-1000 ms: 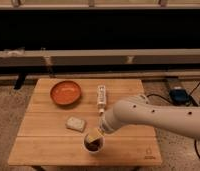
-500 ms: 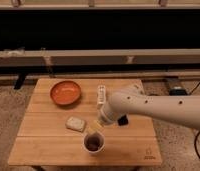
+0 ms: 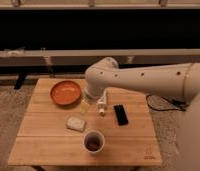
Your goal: Move the arm in a circular motion
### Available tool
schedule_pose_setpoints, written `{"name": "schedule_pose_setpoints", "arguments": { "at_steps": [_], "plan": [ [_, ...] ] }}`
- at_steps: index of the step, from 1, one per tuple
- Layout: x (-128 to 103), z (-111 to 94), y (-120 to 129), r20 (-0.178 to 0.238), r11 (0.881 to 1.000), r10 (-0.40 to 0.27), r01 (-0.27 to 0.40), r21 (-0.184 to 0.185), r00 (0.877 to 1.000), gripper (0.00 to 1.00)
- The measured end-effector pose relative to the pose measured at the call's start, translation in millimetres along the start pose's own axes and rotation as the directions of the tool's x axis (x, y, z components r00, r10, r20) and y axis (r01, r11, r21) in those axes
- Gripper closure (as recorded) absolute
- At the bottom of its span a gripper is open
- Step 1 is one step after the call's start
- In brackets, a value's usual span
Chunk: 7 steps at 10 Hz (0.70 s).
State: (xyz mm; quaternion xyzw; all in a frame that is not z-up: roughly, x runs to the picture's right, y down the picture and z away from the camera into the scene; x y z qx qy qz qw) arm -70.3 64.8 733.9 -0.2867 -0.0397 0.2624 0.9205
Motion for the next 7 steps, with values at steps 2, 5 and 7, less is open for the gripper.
{"name": "schedule_pose_setpoints", "arguments": {
  "at_steps": [2, 5, 7],
  "plan": [
    [-50, 16, 19, -0.043, 0.992, -0.127, 0.128, 0.012, 0.991, 0.20],
    [-94, 25, 78, -0.068, 0.957, -0.290, 0.292, 0.007, 0.955, 0.20],
    [-102, 24, 122, -0.076, 0.922, -0.385, 0.386, 0.008, 0.920, 0.20]
  ]
}}
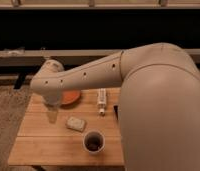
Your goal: Move the arm in a circular motion
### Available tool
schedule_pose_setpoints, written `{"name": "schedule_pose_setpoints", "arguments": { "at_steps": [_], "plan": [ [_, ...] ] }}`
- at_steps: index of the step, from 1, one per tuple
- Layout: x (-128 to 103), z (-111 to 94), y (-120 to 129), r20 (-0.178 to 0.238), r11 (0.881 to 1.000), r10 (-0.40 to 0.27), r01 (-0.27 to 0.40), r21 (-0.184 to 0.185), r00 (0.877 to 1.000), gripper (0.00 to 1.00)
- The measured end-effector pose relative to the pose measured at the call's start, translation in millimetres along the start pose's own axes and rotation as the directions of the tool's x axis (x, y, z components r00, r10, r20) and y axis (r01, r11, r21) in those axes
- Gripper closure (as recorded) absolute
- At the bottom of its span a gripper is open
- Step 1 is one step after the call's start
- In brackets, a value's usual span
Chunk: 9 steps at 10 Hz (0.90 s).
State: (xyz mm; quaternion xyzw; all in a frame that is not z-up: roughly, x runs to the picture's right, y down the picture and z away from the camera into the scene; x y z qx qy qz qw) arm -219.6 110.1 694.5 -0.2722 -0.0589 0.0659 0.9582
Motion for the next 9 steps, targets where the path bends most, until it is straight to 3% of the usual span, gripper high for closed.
{"name": "schedule_pose_setpoints", "arguments": {
  "at_steps": [2, 4, 6, 9],
  "plan": [
    [-15, -9, 47, -0.011, 0.995, -0.103, 0.103, 0.002, 0.995, 0.20],
    [-4, -22, 85, -0.030, 0.990, -0.143, 0.143, 0.003, 0.989, 0.20],
    [19, -33, 104, -0.035, 0.993, -0.121, 0.121, 0.001, 0.992, 0.20],
    [95, -52, 109, -0.051, 1.000, -0.007, 0.007, 0.008, 0.999, 0.20]
  ]
}}
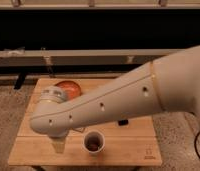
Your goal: Move the arm in a circular motion
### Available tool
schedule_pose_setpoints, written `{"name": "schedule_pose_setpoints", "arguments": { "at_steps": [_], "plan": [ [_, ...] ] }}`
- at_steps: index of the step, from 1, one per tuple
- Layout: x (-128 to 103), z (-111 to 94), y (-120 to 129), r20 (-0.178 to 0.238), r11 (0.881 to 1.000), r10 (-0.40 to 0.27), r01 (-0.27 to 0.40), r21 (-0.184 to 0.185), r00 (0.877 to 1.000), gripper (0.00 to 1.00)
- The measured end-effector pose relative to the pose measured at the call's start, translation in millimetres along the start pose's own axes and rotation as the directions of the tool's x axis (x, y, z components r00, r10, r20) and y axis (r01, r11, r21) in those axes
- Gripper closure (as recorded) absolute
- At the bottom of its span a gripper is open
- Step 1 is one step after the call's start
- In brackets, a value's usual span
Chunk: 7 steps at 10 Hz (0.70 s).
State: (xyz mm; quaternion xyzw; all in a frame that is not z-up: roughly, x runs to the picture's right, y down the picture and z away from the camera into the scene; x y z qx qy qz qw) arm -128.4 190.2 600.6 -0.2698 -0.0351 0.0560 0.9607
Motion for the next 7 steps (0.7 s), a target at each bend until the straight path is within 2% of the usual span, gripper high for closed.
{"name": "schedule_pose_setpoints", "arguments": {
  "at_steps": [2, 3, 4, 7],
  "plan": [
    [50, -3, -17, -0.015, 0.996, 0.085, -0.084, 0.004, 0.996, 0.20],
    [84, -3, -38, -0.023, 0.989, 0.145, -0.145, 0.010, 0.989, 0.20],
    [107, -3, -54, -0.027, 0.981, 0.192, -0.192, 0.014, 0.981, 0.20],
    [175, 1, -114, -0.055, 0.944, 0.329, -0.328, 0.028, 0.943, 0.20]
  ]
}}
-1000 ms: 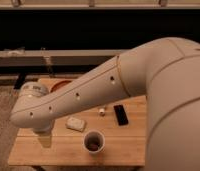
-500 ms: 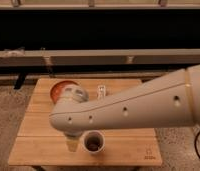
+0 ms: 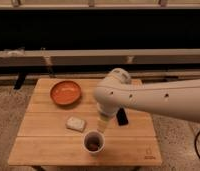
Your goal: Move the arm in a circular motion
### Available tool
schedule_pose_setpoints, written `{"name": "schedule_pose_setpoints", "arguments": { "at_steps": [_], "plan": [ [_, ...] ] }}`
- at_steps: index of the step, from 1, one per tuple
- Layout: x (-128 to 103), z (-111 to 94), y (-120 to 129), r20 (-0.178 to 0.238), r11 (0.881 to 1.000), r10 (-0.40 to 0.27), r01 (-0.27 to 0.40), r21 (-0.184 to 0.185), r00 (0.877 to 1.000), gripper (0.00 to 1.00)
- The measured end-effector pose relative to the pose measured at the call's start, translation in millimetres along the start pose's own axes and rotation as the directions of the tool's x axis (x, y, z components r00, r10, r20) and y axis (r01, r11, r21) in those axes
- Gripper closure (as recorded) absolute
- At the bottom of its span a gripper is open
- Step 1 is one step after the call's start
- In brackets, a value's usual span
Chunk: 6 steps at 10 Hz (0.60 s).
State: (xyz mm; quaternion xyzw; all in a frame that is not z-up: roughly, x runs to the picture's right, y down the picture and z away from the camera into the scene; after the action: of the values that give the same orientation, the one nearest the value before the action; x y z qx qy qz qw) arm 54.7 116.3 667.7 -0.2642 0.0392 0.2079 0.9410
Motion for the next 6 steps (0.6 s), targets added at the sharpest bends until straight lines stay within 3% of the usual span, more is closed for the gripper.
{"name": "schedule_pose_setpoints", "arguments": {
  "at_steps": [3, 6],
  "plan": [
    [12, 14, -71, -0.034, 0.996, 0.090, -0.089, 0.017, 0.995, 0.20],
    [-3, 31, -146, -0.068, 0.988, 0.151, -0.148, 0.043, 0.986, 0.20]
  ]
}}
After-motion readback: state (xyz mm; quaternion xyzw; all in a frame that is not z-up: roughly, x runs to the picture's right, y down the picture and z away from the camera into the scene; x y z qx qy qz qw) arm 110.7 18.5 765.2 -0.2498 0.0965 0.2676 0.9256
